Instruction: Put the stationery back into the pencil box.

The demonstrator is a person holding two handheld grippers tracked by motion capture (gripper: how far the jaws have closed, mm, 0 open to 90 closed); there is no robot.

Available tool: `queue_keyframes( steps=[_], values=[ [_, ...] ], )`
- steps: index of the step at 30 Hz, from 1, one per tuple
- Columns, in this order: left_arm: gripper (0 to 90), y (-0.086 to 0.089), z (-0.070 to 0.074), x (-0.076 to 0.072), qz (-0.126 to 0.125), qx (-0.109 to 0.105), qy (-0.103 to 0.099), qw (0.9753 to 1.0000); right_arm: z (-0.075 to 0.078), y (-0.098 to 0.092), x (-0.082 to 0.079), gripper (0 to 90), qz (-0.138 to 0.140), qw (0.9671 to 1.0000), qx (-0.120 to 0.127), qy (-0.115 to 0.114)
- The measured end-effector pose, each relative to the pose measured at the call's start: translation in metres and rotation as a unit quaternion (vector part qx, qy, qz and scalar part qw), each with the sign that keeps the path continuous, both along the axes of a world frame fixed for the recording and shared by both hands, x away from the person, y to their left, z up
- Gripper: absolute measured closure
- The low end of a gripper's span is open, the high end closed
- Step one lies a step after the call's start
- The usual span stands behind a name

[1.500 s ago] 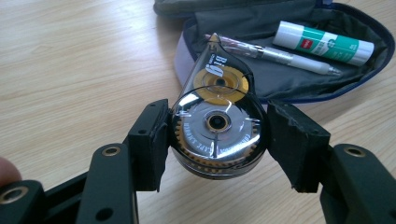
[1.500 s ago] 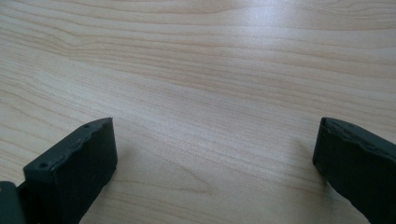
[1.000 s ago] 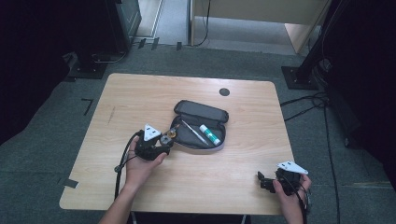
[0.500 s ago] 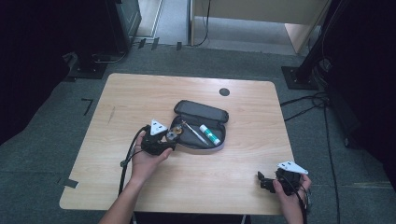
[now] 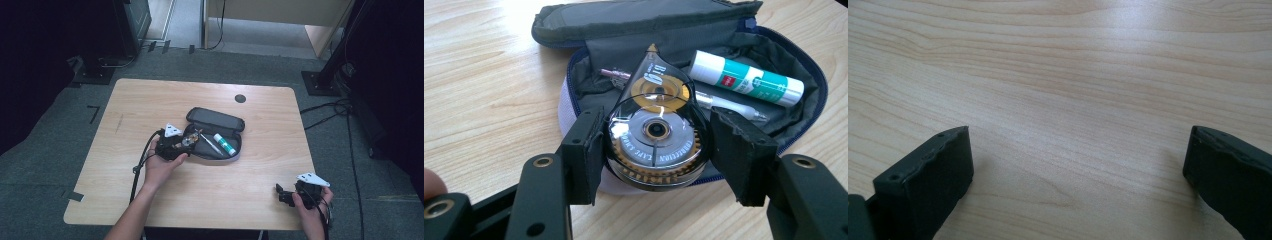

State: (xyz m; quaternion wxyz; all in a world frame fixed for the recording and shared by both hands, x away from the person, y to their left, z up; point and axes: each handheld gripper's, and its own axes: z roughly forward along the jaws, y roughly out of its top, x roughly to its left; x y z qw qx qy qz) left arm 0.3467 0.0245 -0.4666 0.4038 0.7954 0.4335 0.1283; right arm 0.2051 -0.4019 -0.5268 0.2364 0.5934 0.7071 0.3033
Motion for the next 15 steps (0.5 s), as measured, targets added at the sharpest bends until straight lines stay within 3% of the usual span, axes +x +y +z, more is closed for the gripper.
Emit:
queue_keyframes(
  steps=[15],
  values=[
    [42.1,-0.014,-0.009,0.01,-0.012,0.02,0.02,0.9995,0.0,0.001,0.0,0.0,0.002,1.0,0.003,0.0]
  ],
)
